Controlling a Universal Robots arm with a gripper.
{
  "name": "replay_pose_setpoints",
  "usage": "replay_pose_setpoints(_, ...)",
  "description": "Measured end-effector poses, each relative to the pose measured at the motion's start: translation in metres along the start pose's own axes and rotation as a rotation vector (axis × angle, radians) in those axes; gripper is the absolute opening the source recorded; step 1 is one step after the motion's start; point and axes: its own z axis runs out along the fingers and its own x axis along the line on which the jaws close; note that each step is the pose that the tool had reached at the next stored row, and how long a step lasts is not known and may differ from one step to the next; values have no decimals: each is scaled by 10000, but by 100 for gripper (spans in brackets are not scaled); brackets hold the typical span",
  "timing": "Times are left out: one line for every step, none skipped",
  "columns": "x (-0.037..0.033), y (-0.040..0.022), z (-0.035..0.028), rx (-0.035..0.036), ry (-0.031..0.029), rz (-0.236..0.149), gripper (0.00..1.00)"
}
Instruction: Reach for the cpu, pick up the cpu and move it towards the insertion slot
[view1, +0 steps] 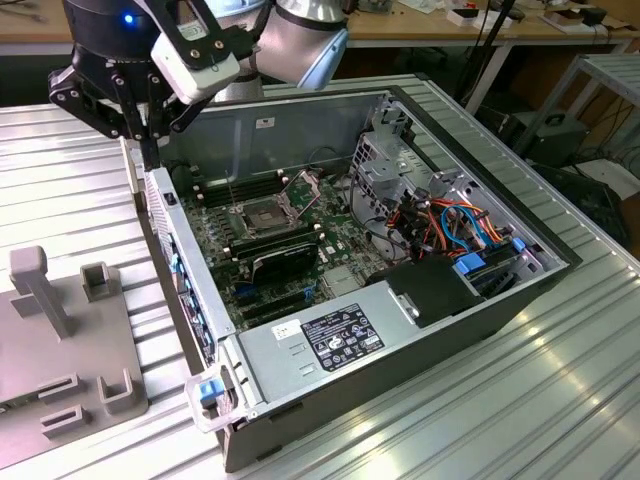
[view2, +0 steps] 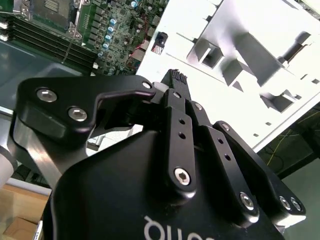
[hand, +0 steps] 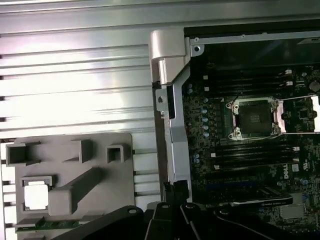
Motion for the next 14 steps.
replay_pose_setpoints(39,-5,0,-1,-1,1,11)
replay_pose_setpoints(77,-11,-1,0,0,-1,11)
replay_pose_setpoints(127,-19,-2,0,0,-1,11)
replay_pose_setpoints(168,-26,-3,0,0,-1,11)
replay_pose_setpoints(190,-29,-3,0,-1,0,11)
replay_pose_setpoints(218,-34,-3,0,-1,1,11)
replay_pose_setpoints(287,-45,-4,0,0,0,11)
replay_pose_setpoints(311,-49,-4,0,-1,-1,11)
replay_pose_setpoints(333,-53,-5,0,0,0,11)
replay_pose_setpoints(362,-58,-5,0,0,-1,11)
replay_pose_setpoints(384,-61,-5,0,0,-1,11)
replay_pose_setpoints(408,-64,-5,0,0,0,11)
replay_pose_setpoints(431,-68,-5,0,0,0,11)
replay_pose_setpoints(470,-73,-5,-1,-1,0,11)
